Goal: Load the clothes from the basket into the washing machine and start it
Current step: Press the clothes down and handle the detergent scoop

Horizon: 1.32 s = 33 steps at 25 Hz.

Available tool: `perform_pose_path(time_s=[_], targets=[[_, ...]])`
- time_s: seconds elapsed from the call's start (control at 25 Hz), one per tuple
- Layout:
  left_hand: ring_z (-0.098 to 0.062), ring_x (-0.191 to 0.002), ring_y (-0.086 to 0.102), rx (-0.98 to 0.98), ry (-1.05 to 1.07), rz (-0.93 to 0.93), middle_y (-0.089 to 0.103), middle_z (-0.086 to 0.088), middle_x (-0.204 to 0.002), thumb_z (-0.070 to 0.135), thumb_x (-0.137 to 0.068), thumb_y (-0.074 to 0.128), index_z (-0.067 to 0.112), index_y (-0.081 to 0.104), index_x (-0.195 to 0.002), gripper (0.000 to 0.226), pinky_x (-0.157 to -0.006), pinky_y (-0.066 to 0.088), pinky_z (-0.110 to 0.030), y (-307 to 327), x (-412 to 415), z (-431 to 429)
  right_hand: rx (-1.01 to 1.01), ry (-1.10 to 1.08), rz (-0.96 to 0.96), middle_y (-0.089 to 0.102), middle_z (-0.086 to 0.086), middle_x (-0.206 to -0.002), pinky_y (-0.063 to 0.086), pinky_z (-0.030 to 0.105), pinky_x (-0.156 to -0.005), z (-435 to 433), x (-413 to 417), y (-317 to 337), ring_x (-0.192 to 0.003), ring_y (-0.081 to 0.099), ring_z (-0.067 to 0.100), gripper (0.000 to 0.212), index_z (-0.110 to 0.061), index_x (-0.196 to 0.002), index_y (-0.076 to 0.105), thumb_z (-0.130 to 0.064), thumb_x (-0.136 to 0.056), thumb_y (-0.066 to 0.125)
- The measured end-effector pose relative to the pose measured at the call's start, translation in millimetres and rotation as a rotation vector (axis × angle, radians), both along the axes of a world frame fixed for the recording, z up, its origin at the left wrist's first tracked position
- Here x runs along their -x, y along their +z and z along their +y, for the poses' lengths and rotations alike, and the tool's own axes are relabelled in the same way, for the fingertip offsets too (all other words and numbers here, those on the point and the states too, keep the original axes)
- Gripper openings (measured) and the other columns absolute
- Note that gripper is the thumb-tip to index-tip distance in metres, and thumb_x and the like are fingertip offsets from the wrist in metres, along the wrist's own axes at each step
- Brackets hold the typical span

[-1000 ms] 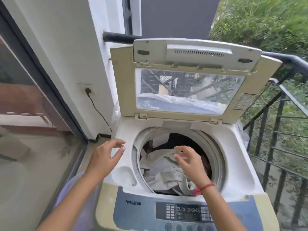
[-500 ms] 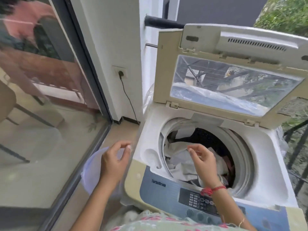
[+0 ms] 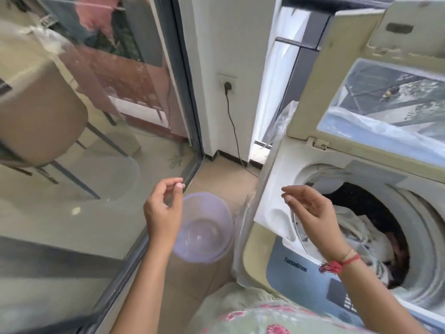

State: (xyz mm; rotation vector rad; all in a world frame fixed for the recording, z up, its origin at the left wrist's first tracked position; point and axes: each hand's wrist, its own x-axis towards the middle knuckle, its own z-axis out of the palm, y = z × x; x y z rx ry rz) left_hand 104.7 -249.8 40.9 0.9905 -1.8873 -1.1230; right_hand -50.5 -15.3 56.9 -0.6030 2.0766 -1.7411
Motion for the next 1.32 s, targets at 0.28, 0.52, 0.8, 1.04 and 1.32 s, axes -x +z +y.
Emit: perform_pose_path(time_s=[0.28, 0.52, 0.8, 1.04, 1.32], targets=[[-0.003, -0.086, 0.063, -0.013, -0.398, 0.029, 0.067, 0.019, -0.088, 0.038, -0.086, 0.051, 0.038, 0.062, -0.09, 0.012, -0.079, 0.047, -0.02, 11.9, 117.6, 98.8, 0.034, -0.329, -0.02, 0.071, 0.0, -0.092, 0.052, 0.027, -0.075, 99.0, 66.7, -5.3, -0.086, 0.065, 0.013, 0.011, -0.017, -0.095, 0.069, -0.013, -0.091, 0.059], [-0.002, -0.087, 0.063, -0.091, -0.562, -0.048, 0.068, 0.014, -0.089, 0.021, -0.09, 0.061, 0.033, 0.061, -0.09, 0.013, -0.075, 0.046, -0.009, -17.3, 228.7, 197.5, 0.055, -0.534, -0.193, 0.068, 0.001, -0.086, 0.053, 0.022, -0.068, 174.6, 135.8, -36.3, -0.079, 0.062, 0.012, 0.013, -0.02, -0.093, 0.067, -0.013, -0.093, 0.056], [-0.01, -0.084, 0.06, -0.326, -0.582, -0.272, 0.064, 0.003, -0.088, 0.012, -0.089, 0.06, 0.014, 0.063, -0.098, 0.01, -0.073, 0.045, -0.015, -75.6, 294.2, 253.6, 0.068, -0.492, -0.811, 0.06, 0.005, -0.109, 0.05, 0.035, -0.08, 182.7, 210.7, -85.3, -0.092, 0.058, 0.016, 0.023, -0.017, -0.115, 0.054, -0.02, -0.093, 0.057], [-0.02, -0.11, 0.053, -1.185, -0.263, -0.223, 0.058, -0.005, -0.112, 0.041, -0.098, 0.041, 0.017, 0.048, -0.121, 0.034, -0.086, 0.042, -0.036, -78.9, 345.5, 279.5, 0.381, -0.427, -1.298, 0.054, 0.011, -0.113, 0.044, 0.041, -0.089, 170.2, 239.8, -89.3, -0.104, 0.051, 0.023, 0.022, -0.011, -0.11, 0.05, -0.028, -0.095, 0.05], [-0.019, -0.121, 0.051, -1.59, -0.286, -0.009, 0.057, -0.008, -0.127, 0.056, -0.088, 0.05, 0.007, 0.051, -0.124, 0.06, -0.092, 0.041, -0.034, -67.2, 360.5, 289.9, 0.562, -0.477, -1.389, 0.058, 0.007, -0.096, 0.047, 0.029, -0.081, 161.5, 242.7, -85.6, -0.088, 0.055, 0.014, 0.018, -0.006, -0.094, 0.058, -0.024, -0.094, 0.053]])
